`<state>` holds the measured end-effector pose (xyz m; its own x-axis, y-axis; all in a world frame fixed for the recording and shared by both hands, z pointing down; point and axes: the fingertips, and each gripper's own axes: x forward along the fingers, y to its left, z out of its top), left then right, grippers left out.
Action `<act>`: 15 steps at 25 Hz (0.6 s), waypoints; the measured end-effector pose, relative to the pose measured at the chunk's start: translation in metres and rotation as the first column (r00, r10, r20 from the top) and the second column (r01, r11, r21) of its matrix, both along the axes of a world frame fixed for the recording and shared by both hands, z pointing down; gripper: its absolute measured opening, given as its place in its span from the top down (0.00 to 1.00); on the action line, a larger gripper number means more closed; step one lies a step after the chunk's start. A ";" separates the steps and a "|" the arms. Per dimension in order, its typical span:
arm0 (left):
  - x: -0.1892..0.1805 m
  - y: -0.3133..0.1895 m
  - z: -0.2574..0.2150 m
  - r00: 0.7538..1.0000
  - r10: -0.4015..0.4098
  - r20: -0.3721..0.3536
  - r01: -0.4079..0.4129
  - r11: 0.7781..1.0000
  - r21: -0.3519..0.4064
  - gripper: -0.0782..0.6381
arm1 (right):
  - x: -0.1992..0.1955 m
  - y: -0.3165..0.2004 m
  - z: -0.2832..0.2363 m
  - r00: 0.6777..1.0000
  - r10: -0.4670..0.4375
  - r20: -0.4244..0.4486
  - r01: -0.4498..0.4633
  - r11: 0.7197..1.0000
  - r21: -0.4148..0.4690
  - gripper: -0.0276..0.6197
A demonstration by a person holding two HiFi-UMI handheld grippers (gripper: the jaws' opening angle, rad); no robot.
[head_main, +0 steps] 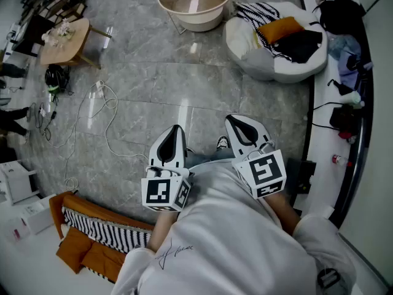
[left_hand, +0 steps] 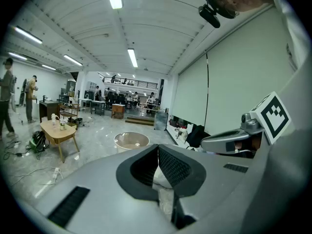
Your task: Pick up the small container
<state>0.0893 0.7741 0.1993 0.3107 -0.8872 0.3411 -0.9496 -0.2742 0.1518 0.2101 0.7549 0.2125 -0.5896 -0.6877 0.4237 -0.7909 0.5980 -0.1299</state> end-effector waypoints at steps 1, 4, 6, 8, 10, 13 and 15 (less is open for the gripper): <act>0.000 0.001 0.001 1.000 -0.004 -0.002 0.004 1.000 0.001 0.87 | 0.001 0.001 0.001 1.000 -0.003 0.002 0.003 1.000 0.000 0.93; 0.003 0.003 0.003 1.000 -0.013 -0.005 0.013 1.000 -0.003 0.87 | 0.004 0.003 0.003 1.000 -0.009 0.006 0.009 1.000 -0.001 0.93; 0.006 0.005 0.006 1.000 -0.014 -0.007 0.014 1.000 -0.012 0.87 | 0.007 0.005 0.005 1.000 -0.009 0.006 0.009 1.000 -0.007 0.94; 0.009 0.006 0.011 1.000 -0.016 -0.011 0.016 1.000 -0.024 0.87 | 0.011 0.006 0.008 1.000 -0.004 0.023 0.004 1.000 -0.016 0.93; 0.009 0.007 0.016 1.000 -0.023 -0.020 0.022 0.999 -0.040 0.87 | 0.011 0.007 0.008 0.996 -0.012 0.086 0.014 0.999 -0.030 0.93; 0.007 0.006 0.015 0.995 -0.021 -0.100 0.016 0.999 -0.049 0.87 | 0.000 0.011 0.005 0.981 -0.087 0.173 0.095 0.995 -0.038 0.93; 0.007 0.002 0.012 0.988 -0.022 -0.151 0.016 0.999 -0.043 0.87 | -0.008 0.011 0.001 0.976 -0.142 0.164 0.144 0.990 -0.003 0.93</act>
<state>0.0963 0.7763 0.2112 0.3450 -0.8795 0.3278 -0.9198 -0.2472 0.3049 0.2025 0.7656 0.2132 -0.7433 -0.5856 0.3232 -0.6647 0.7006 -0.2593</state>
